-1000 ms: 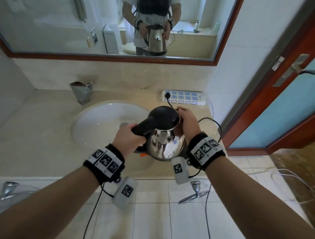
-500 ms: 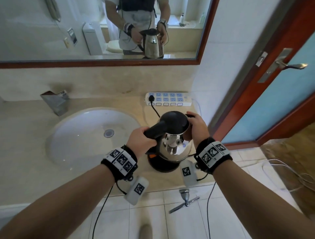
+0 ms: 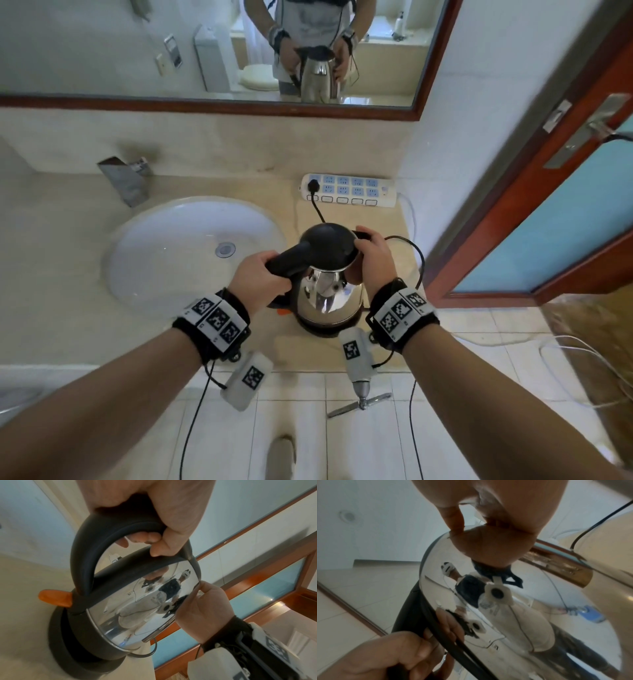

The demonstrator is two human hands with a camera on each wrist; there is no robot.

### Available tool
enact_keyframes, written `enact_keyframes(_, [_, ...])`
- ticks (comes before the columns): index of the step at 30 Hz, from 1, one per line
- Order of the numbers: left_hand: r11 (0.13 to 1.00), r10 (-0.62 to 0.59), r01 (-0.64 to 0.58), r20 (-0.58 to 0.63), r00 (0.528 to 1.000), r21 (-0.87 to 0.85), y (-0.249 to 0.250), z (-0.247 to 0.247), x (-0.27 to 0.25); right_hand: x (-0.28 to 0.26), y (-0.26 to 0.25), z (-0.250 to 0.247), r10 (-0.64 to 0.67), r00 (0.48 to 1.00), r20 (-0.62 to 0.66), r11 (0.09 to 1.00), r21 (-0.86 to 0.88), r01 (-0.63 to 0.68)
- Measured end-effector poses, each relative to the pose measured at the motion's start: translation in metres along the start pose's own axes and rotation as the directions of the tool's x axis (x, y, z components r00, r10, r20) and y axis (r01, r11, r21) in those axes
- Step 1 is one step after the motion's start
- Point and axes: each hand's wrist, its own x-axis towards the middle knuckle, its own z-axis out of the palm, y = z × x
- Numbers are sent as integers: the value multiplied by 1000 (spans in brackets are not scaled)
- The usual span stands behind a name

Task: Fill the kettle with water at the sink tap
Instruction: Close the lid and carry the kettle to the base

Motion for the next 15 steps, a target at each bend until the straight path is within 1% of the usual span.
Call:
enact_keyframes(5, [1000,2,-2,15,1000,-4,-3,-2,1,-2,2,1,11,1000,-2,1000,0,-11])
enact_keyframes(8, [1000,11,-11,28,1000,-20,0,2,0,-2,3,-3,1,999,-34,1000,5,-1])
enact_keyframes(13, [996,46,-51,68,997,71,-3,13,-2,-3,10,-10,5,998,-68,1000,-14,-6])
enact_keyframes(15, [995,58,-64,72,996,81,-3,12,-2,-4,13,-10,-5,997,-76,1000,-20,3])
